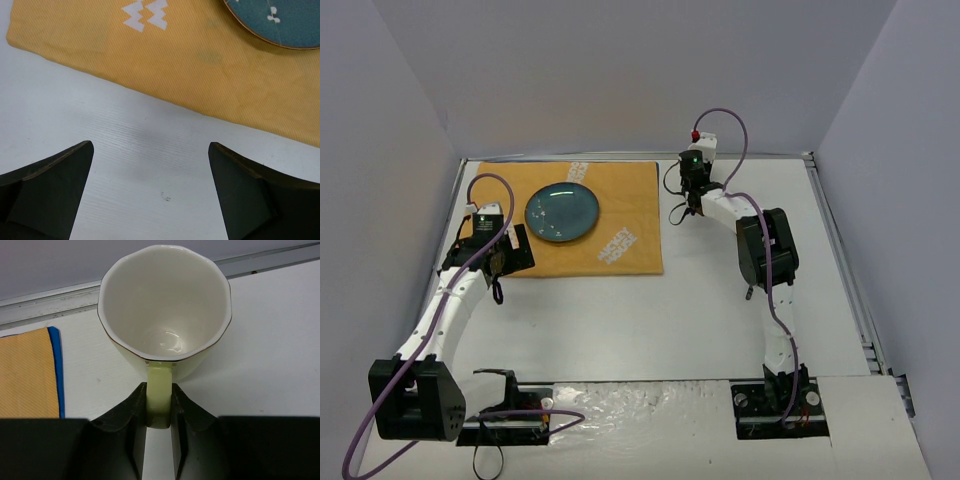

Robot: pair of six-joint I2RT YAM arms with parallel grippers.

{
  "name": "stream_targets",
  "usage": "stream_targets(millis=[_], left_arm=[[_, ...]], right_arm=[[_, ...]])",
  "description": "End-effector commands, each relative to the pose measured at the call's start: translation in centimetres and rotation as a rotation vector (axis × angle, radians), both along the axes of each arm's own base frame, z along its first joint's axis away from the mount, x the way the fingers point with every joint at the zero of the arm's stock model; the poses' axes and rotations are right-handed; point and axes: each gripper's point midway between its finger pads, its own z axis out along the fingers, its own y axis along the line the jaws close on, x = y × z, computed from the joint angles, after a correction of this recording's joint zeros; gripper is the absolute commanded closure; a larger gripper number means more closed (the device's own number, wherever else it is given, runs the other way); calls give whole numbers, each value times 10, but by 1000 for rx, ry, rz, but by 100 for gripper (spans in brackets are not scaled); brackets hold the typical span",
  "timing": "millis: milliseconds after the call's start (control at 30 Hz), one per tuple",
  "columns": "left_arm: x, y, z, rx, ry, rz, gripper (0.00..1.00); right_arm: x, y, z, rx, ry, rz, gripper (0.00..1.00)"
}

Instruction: Set the dinner table for one person

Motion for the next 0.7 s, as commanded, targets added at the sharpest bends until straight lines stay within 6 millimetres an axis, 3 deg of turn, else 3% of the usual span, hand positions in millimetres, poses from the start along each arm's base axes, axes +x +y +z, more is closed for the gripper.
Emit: stream_targets(millis=[0,167,300,667], left_arm=[[15,-2,19,4,-76,-11,3],[15,-2,19,6,-78,-10,3],[15,-2,19,5,-76,-11,3],[16,-2,19,5,-80,-11,3]], right_arm=[[12,-5,61,12,-140,-7,89],[5,-10,66,13,-139,91,100],[-6,-14,61,-1,-131,212,100],[-12,19,108,-77,-259,514,100]])
